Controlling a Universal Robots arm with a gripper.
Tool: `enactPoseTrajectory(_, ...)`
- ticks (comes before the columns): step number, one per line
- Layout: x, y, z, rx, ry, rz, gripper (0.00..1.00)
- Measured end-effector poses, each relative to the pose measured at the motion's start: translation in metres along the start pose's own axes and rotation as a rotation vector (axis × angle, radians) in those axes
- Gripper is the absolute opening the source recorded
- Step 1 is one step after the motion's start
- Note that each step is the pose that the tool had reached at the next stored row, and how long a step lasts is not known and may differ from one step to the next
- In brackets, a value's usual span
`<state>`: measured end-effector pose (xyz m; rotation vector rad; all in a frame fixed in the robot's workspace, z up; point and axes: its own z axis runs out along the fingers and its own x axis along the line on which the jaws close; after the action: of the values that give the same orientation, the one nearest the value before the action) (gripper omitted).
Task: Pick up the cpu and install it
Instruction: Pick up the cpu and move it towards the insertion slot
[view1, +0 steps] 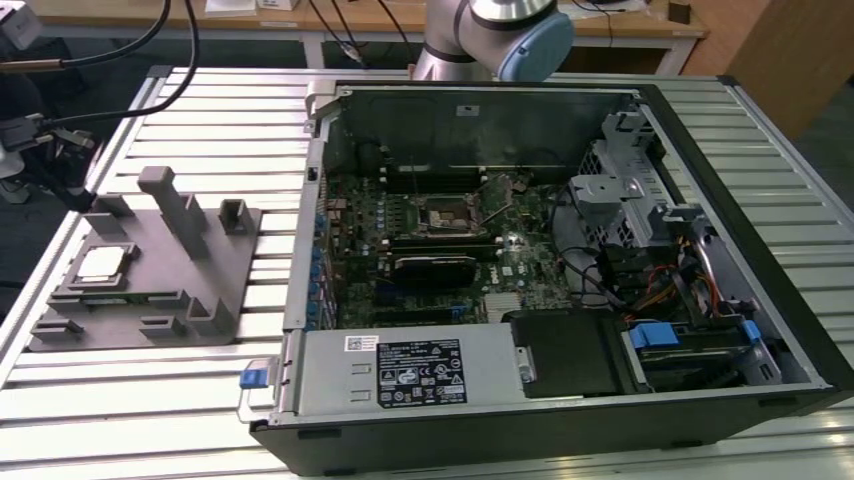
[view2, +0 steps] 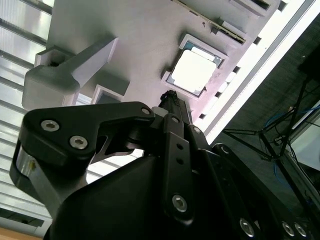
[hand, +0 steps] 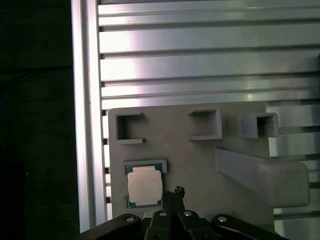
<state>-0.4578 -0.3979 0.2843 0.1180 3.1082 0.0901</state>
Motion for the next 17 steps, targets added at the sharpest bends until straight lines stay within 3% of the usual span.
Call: enactPoseTrajectory(17,0.0047,-0.0010,0.0110,0.0002,0.0001,0.000,0.11)
